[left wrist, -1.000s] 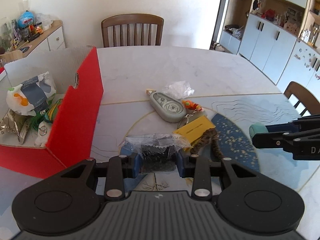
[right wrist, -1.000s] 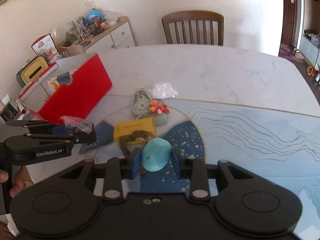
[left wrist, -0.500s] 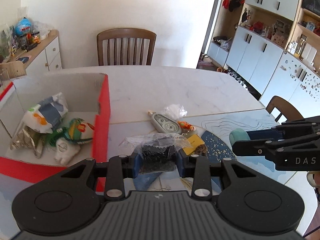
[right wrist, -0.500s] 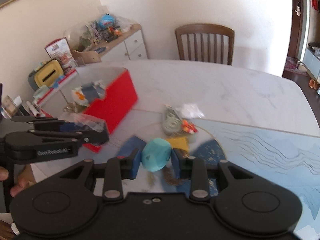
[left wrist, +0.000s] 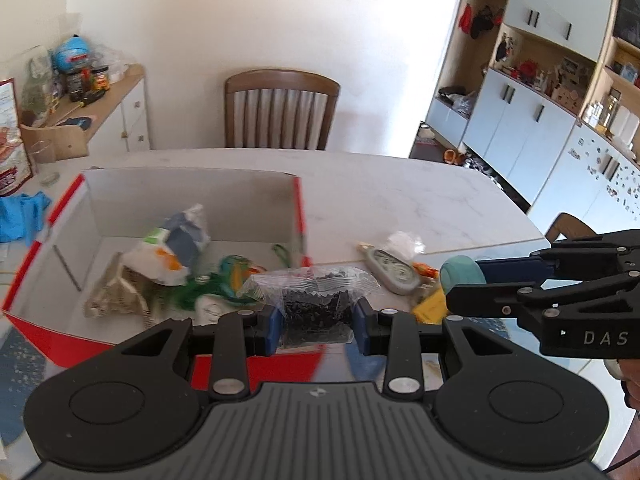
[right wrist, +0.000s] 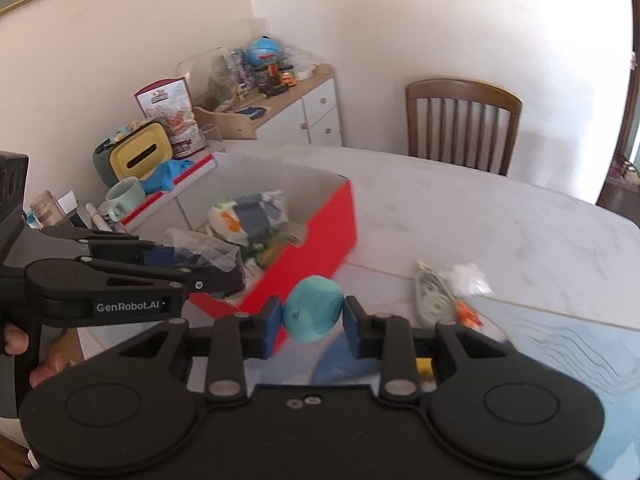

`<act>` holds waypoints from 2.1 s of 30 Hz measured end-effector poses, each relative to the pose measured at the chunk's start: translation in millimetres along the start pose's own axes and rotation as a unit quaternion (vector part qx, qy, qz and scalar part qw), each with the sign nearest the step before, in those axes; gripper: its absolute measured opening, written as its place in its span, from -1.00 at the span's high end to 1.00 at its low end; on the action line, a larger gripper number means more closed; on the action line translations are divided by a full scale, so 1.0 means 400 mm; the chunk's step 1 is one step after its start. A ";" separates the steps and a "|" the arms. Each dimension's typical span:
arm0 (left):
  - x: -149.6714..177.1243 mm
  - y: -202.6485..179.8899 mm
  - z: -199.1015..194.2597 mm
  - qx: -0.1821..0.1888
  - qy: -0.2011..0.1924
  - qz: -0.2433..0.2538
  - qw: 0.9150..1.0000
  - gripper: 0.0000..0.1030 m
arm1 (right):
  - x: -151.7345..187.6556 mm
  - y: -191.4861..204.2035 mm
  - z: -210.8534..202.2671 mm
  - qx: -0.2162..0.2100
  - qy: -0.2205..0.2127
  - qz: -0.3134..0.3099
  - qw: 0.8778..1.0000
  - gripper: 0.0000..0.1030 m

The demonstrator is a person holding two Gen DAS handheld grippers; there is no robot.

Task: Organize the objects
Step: 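Carry the snack bag and teal soap toward the red box with both grippers, then lower both held items into the red box and open both grippers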

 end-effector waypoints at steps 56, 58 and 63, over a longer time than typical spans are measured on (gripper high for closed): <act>0.067 0.433 0.269 -0.048 0.235 0.020 0.971 -0.05 | -0.042 0.235 0.471 0.037 0.143 -0.016 0.989 0.31; 0.065 0.431 0.259 -0.053 0.230 0.020 0.972 -0.15 | -0.048 0.235 0.464 0.032 0.141 -0.011 0.989 0.29; 0.052 0.422 0.235 -0.059 0.217 0.022 0.974 -0.19 | -0.056 0.235 0.438 0.020 0.134 -0.007 0.991 0.22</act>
Point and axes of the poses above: each gripper's, at about its wrist camera, not at the fingertips, and z roughly the way its jaws point, y to its left, x to its underside, the point moved 3 cm from there along z, roughly the way its jaws point, and after that the axes turned 10 degrees about z, right-handed, at the moved point
